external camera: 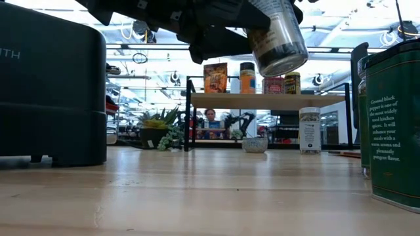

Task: Shelf spices
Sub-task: Put the brown seasoning bottle on the shelf

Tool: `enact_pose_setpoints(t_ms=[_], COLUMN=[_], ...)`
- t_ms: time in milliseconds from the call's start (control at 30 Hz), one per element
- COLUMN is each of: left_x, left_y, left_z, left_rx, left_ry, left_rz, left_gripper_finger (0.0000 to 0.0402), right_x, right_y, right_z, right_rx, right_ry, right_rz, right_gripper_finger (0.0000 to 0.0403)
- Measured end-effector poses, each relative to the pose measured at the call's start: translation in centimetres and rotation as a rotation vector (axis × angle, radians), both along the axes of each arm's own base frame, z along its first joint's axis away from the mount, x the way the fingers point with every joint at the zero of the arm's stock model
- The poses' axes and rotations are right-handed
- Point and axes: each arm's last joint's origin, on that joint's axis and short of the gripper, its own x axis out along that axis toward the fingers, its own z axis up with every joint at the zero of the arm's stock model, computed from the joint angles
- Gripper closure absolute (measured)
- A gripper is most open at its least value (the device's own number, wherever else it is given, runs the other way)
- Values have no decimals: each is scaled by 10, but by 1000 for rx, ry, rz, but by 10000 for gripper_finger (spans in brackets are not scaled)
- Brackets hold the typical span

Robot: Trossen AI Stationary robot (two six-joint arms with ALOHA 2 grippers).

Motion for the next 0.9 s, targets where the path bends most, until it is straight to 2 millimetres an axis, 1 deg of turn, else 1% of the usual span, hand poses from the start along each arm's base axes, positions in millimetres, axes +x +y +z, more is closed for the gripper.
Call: enact_pose_setpoints(t_ms=[333,433,500,633,767,900], left_x=[1,-2,-5,-16,-28,-32], left_y=[4,5,6,10,14,14], left_z=[0,3,9,29,44,50], left_rx=[5,16,33,68,84,87], left_ry=[0,21,34,24,41,42], left_rz=[10,8,10,31,47,52], left_gripper_finger=[129,129,129,129,129,129], right_x=[0,1,1,0,0,0], right_y=[0,-1,-1,-2,-2,-2], right_z=[0,0,0,-1,-2,-1], right_rx=[-26,-28,-31,-55,-61,-62], right_ry=[-10,-8,-9,8,8,5], right_rz=[-14,-21,-27,-43,-45,-41], right_gripper_finger=[141,141,141,142,142,142])
